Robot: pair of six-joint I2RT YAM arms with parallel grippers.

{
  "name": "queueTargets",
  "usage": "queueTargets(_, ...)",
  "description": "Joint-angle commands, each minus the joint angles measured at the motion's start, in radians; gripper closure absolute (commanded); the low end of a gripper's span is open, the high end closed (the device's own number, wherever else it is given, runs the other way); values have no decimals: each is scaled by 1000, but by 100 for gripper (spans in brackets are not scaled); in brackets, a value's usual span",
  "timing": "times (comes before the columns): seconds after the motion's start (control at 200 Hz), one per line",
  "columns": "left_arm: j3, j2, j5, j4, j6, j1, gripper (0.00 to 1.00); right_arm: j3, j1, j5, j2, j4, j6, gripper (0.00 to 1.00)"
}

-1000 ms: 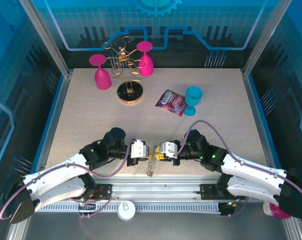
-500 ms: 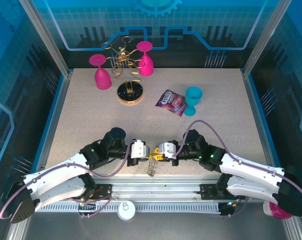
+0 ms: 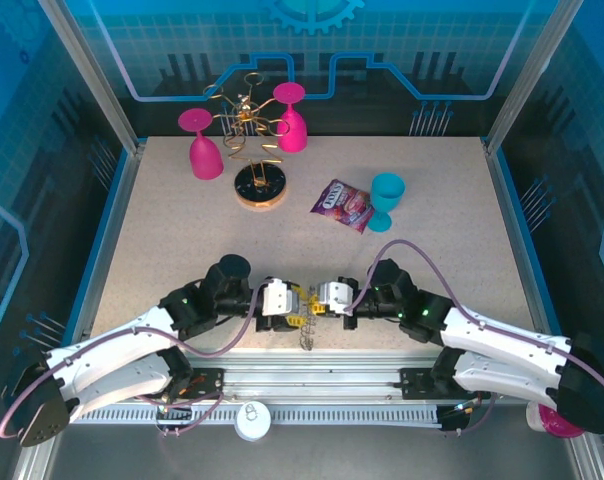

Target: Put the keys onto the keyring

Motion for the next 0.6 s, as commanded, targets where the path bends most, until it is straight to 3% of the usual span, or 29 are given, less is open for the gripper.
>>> queueTargets(0.0, -6, -45, -100, 102, -32, -5, 31, 3, 7, 236, -71, 5, 72, 100)
queueTargets(0.14, -21, -101, -343, 182, -135, -5, 14, 15, 7, 541, -160, -80, 260, 100)
queueTargets(0.21, -7, -104, -431, 175, -194, -5, 12, 72, -4, 732, -193, -218, 407, 100)
queueTargets(0.265, 18, -87, -473, 140, -240, -4, 13, 125, -26, 811, -205, -336, 480, 100)
queueTargets(0.405, 86, 4, -522, 75, -413, -5, 18, 236, -118, 905, -216, -592, 605, 100)
queueTargets(0.595, 224, 272, -451, 29, -699, -25, 28, 273, -237, 970, -274, -726, 676, 100)
